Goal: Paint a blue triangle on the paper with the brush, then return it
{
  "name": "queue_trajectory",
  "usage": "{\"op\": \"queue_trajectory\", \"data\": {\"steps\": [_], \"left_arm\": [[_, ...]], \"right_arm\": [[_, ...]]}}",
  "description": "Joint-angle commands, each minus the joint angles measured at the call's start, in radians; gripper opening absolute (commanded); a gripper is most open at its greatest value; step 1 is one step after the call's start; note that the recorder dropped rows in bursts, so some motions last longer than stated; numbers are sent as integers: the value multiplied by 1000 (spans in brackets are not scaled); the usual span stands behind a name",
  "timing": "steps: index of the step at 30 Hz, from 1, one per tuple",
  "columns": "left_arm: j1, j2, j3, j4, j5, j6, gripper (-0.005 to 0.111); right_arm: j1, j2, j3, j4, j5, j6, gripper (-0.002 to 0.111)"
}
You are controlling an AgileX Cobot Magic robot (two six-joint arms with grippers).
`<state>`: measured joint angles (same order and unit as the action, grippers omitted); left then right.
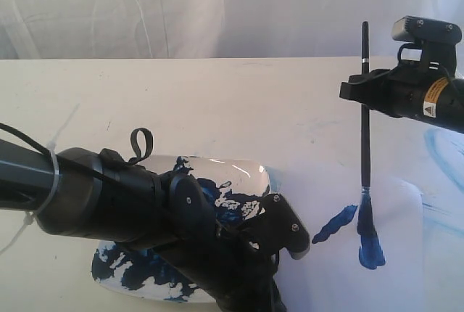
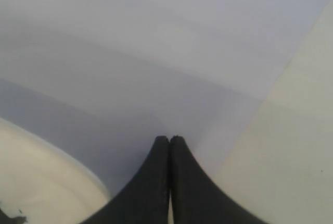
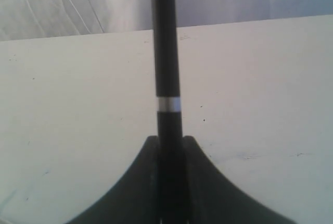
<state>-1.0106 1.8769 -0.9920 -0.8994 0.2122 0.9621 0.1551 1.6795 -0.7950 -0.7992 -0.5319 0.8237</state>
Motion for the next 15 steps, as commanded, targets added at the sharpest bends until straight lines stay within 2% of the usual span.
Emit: {"op": "queue_trajectory", "data": {"steps": [1,15], "left_arm": [[-2,6,13,3,16,1,0],[-2,6,13,3,16,1,0]], "right_arm": [[-6,10,0,36,-17,-28,0],[-6,11,0,101,-51,-122,0]]}}
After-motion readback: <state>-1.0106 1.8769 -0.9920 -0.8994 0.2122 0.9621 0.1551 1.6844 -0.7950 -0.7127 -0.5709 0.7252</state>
